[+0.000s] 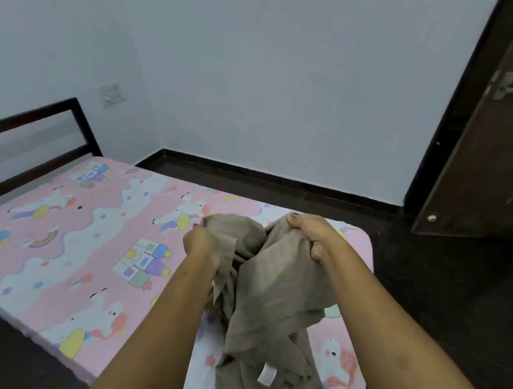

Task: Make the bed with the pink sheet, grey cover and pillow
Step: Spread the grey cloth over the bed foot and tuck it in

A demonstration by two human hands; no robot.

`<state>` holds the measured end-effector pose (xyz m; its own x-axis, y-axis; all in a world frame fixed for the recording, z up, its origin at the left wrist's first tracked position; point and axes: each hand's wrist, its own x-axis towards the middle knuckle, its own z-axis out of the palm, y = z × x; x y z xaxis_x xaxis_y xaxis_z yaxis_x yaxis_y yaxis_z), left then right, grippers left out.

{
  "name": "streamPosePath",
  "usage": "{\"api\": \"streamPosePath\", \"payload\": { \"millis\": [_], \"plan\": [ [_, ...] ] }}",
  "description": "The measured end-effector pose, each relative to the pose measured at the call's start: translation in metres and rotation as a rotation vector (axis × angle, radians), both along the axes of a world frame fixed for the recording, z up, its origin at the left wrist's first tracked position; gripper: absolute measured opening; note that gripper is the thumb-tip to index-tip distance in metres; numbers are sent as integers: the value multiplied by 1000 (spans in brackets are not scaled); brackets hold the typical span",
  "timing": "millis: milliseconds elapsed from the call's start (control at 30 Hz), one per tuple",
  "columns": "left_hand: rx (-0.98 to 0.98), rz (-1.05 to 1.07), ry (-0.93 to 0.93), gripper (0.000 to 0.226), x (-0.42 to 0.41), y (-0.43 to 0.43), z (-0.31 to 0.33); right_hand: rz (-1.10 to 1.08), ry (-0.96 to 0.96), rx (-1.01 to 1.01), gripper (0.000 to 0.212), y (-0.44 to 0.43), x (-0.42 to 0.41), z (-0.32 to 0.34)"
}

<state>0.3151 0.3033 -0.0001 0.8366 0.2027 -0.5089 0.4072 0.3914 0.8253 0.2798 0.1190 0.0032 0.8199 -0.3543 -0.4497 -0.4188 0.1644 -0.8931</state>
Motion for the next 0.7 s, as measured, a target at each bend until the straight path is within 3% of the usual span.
{"api": "streamPosePath", "payload": {
  "millis": [67, 167, 233, 300, 333, 400, 467, 533, 600, 667, 700],
  "plan": [
    [128, -106, -111, 41, 19, 12, 0, -91, -29, 19, 25, 8, 11, 5],
    [516, -509, -561, 38, 55, 28, 0, -247, -133, 50, 20, 0, 27, 27],
    [978, -1015, -875, 30, 74, 30, 11, -338, -185, -14, 24, -10, 36, 49],
    [1643, -1372, -1064, 23, 88, 27, 21, -394, -275, -146, 32, -16, 37, 82],
    [1914, -1384, -1120, 26, 93, 25, 26, -430, -334, -213, 33, -18, 36, 101],
    [2227, -1186, -1179, 28, 105, 21, 40, -495, -456, -330, 33, -22, 29, 143],
    [2340, -951, -1097, 28, 122, 17, 51, -544, -556, -408, 32, -28, 17, 180],
    [2394, -832, -897, 31, 131, 16, 66, -580, -624, -498, 31, -30, 2, 209],
    [2389, -839, -634, 35, 137, 11, 82, -603, -648, -587, 28, -30, -8, 229],
    [2295, -1001, -408, 39, 136, 0, 106, -583, -634, -684, 26, -26, -10, 237],
    [2194, -1104, -384, 39, 134, -6, 120, -563, -619, -730, 25, -23, -7, 237]
  ]
}}
